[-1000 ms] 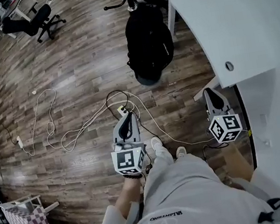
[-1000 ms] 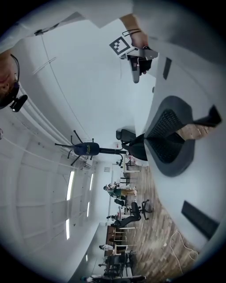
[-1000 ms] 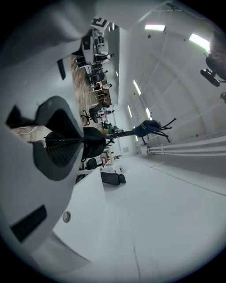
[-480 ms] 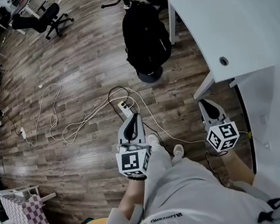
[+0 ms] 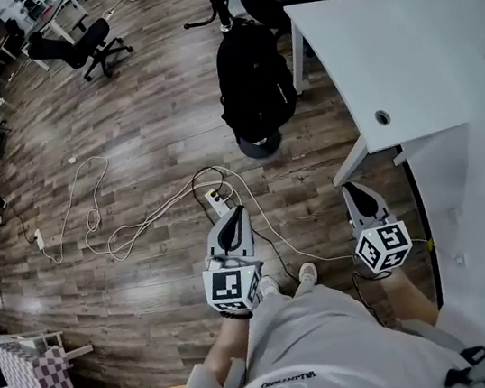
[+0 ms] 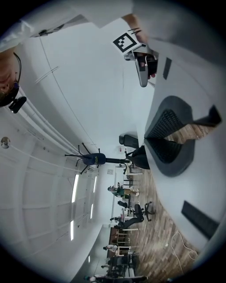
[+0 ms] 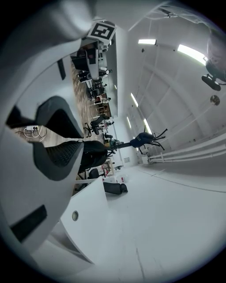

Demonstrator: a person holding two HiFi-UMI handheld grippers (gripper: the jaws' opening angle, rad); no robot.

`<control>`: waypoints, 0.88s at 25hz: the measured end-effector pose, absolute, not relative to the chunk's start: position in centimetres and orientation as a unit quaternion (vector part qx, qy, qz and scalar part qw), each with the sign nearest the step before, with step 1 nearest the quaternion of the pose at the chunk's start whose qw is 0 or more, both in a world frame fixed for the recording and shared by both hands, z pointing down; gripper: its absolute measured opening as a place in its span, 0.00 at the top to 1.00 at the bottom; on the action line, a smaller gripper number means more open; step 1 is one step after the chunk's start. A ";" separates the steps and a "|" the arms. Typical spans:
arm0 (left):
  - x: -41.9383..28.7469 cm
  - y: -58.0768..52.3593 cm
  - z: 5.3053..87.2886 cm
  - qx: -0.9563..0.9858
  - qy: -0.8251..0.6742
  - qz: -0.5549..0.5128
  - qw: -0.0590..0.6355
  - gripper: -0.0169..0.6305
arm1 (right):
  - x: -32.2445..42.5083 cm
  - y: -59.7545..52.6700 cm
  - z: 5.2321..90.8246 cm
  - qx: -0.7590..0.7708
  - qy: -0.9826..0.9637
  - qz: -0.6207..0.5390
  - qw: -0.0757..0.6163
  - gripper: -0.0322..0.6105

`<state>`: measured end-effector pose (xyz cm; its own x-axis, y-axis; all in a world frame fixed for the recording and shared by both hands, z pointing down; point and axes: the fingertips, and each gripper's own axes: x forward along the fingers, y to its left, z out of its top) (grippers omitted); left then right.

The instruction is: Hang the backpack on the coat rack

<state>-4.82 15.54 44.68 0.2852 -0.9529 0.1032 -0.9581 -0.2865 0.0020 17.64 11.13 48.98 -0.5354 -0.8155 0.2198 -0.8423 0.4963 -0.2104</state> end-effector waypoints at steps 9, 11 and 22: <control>-7.9 16.3 45.4 0.808 -0.586 0.047 0.036 0.96 | 14.3 12.6 48.3 0.490 -0.858 0.147 0.041 0.90; -8.3 16.4 45.2 0.810 -0.584 0.046 0.033 0.96 | 14.1 12.6 47.9 0.493 -0.857 0.144 0.042 0.90; -8.4 17.2 45.0 0.820 -0.569 0.037 0.037 0.96 | 13.4 13.7 48.3 0.517 -0.839 0.152 0.075 0.93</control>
<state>-8.40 17.20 44.97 0.3489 -0.9314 0.1040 -0.9370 -0.3489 0.0189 13.36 13.75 48.27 -0.4540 -0.8445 0.2840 -0.8904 0.4190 -0.1777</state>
